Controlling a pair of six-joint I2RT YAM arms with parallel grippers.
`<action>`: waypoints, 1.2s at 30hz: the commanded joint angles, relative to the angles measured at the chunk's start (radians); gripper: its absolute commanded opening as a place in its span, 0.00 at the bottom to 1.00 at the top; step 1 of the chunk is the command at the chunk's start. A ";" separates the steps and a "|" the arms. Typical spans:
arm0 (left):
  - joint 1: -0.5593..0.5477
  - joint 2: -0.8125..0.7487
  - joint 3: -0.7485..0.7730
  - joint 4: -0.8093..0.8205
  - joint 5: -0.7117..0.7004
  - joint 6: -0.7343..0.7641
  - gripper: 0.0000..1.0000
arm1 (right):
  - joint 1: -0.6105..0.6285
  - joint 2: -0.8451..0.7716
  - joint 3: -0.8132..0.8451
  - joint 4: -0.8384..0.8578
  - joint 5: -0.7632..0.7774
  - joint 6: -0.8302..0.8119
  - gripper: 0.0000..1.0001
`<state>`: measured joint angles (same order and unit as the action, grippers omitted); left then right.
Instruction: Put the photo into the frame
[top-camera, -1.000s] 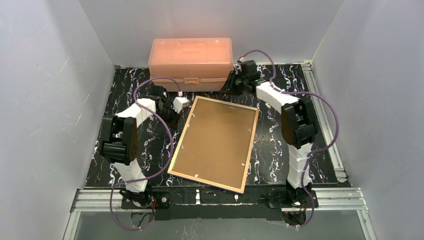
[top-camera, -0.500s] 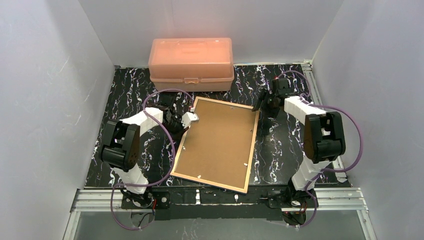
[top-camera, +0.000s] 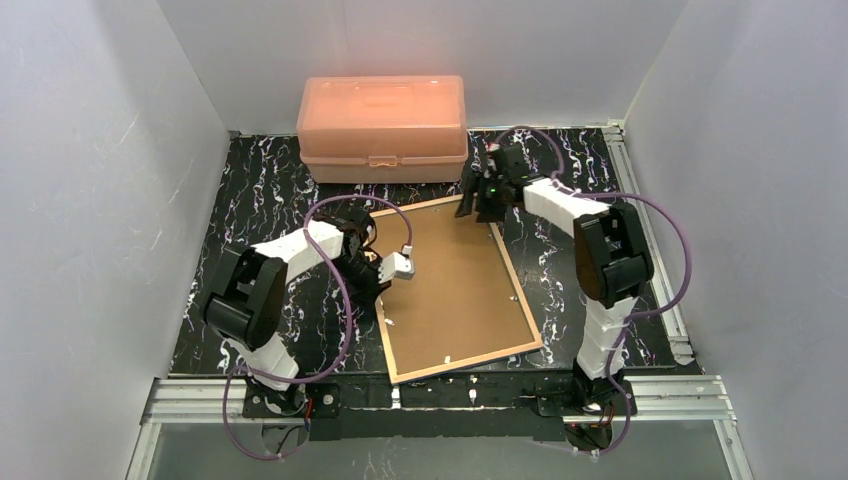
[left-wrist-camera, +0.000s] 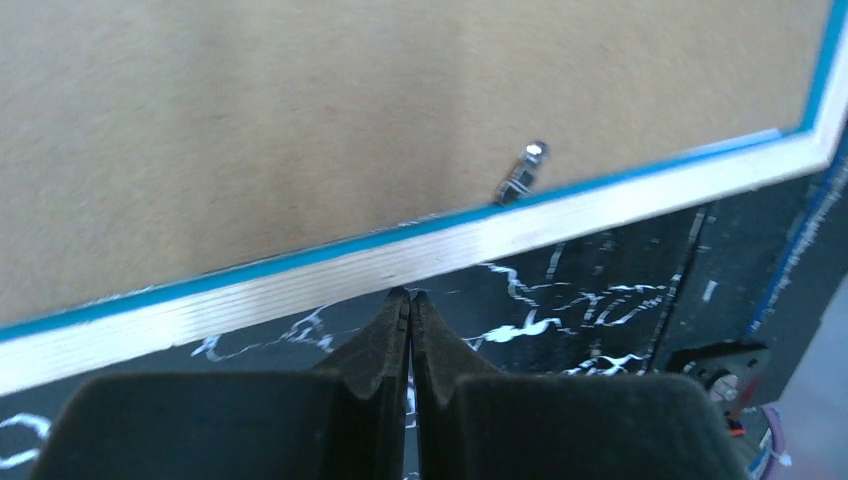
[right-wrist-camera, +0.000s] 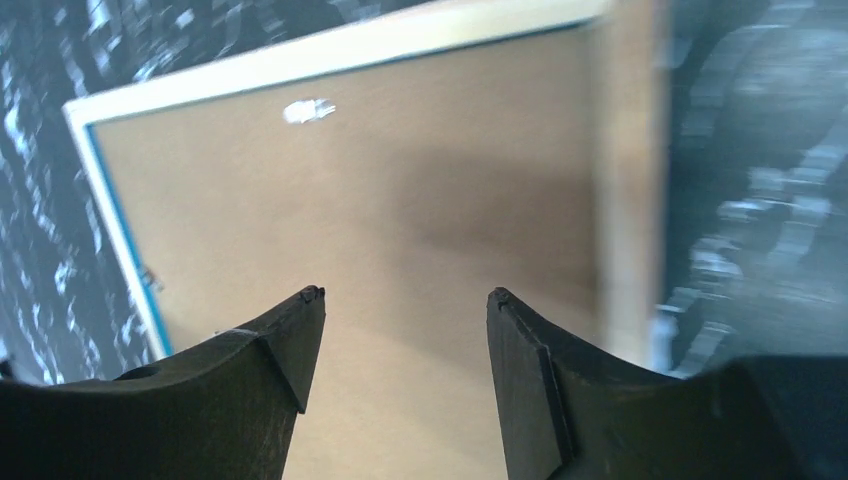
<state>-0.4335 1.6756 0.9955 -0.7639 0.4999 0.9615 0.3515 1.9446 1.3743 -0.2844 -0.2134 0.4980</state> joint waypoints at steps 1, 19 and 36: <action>-0.037 -0.062 -0.003 -0.134 0.102 0.098 0.00 | 0.101 0.035 0.071 -0.006 -0.063 0.003 0.68; 0.202 0.026 0.409 -0.138 0.073 -0.118 0.08 | 0.043 -0.056 0.113 -0.028 0.024 -0.049 0.74; 0.251 0.215 0.489 0.133 0.029 -0.337 0.11 | -0.004 0.197 0.175 0.116 -0.137 -0.026 0.77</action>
<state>-0.2054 1.9289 1.4925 -0.6666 0.5129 0.6769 0.2874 2.1052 1.4899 -0.1963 -0.2745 0.4755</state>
